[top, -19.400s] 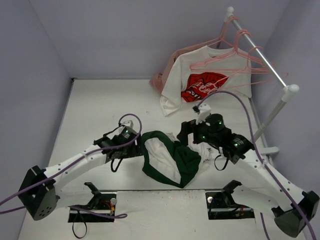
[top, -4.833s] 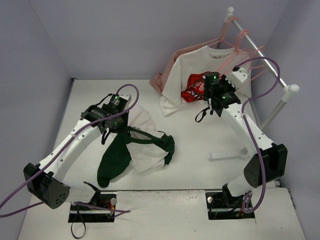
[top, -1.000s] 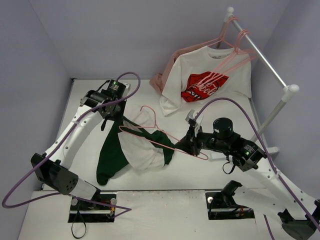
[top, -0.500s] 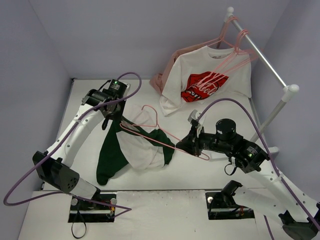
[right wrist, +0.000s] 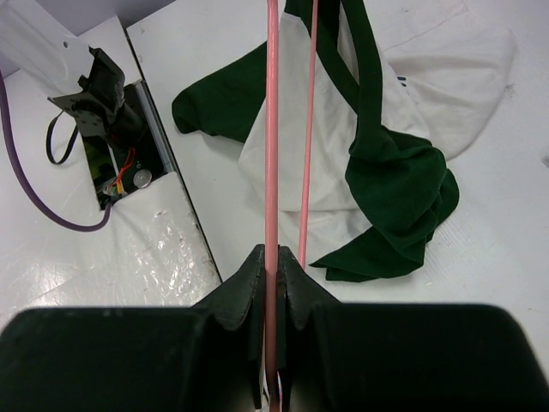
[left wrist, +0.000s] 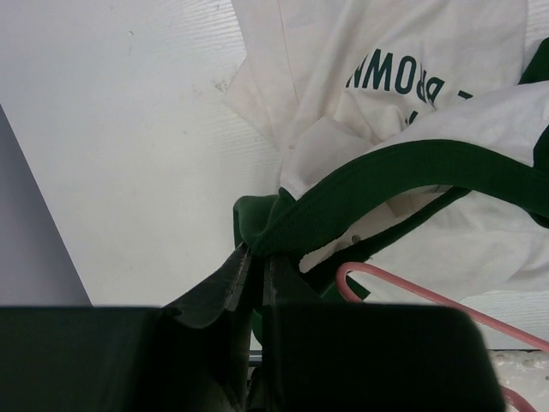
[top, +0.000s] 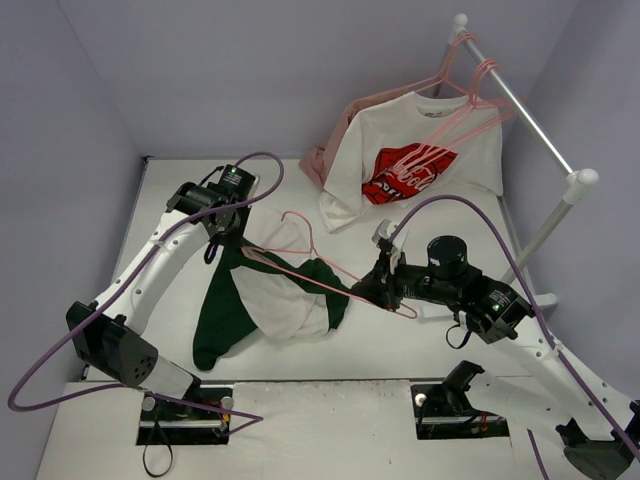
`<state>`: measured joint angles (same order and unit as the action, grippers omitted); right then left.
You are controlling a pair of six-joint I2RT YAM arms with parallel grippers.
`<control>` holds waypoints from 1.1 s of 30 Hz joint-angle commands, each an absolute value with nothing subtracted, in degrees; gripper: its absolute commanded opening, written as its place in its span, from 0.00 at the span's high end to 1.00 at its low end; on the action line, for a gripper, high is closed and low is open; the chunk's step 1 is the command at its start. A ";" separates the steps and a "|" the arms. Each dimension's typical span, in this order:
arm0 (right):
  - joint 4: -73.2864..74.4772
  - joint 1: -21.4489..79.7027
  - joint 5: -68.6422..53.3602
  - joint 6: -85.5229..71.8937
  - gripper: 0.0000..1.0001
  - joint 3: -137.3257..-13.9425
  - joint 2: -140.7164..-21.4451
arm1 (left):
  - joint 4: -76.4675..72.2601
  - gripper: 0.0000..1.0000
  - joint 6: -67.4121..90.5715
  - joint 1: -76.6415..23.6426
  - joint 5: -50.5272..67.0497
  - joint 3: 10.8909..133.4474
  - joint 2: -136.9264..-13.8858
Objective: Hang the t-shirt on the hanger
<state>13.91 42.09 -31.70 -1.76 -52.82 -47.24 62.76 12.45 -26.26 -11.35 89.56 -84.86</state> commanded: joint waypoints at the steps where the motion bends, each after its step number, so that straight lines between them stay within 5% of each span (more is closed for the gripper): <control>1: 8.79 42.28 -31.38 -0.88 1.00 -55.81 -47.46 | 62.23 1.00 12.56 -26.54 -13.63 90.09 -82.71; 20: -1.86 42.23 -31.42 -1.14 1.00 -52.76 -52.47 | 62.36 1.00 14.43 -30.85 -2.29 96.80 -80.20; 33: -9.43 41.64 -40.87 -2.37 1.00 -70.51 -60.41 | 73.79 1.00 4.22 -30.85 -2.82 135.67 -90.73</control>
